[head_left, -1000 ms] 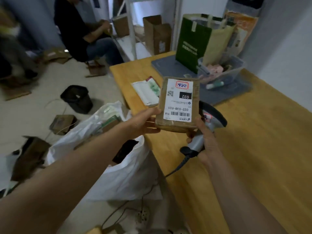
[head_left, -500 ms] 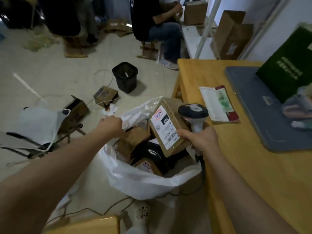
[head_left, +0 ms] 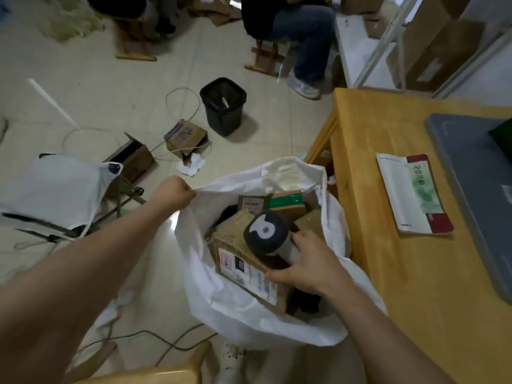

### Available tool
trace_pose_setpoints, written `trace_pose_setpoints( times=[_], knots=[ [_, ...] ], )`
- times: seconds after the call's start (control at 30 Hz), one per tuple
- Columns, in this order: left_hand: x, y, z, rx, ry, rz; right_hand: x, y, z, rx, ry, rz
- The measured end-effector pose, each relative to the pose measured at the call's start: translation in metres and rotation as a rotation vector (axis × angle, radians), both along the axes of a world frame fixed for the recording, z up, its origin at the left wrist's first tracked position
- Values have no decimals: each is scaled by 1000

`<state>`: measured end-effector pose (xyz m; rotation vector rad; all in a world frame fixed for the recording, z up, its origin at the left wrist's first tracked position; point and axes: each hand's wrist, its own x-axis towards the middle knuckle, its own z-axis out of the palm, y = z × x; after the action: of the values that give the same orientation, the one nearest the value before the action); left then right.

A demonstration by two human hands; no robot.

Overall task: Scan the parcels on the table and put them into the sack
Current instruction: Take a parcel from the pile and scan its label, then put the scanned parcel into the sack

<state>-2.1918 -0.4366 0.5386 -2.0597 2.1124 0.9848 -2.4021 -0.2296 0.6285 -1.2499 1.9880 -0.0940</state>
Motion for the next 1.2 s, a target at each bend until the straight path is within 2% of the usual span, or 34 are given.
trace_pose_setpoints(
  times=[0.17,0.33,0.47,0.57,0.73,0.87,1.07,1.2],
  knots=[
    [-5,9,1,59,31,-13,24,-49,-28,-88,55,10],
    [11,1,-3,55,62,30,38,-64,-60,-97,-70,-139],
    [15,2,-5,40,123,53,32,-48,-42,-239,-87,-263],
    [12,1,-5,39,157,70,15,-34,-25,-210,2,-297],
    [6,6,-5,29,178,57,27,-44,-49,68,78,-132],
    [1,18,-6,19,153,6,51,-58,-79,98,113,-5],
    [3,30,-6,43,188,62,40,-70,-64,264,44,213],
    [-8,38,-5,9,129,-20,61,-63,-80,224,59,184]
  ],
)
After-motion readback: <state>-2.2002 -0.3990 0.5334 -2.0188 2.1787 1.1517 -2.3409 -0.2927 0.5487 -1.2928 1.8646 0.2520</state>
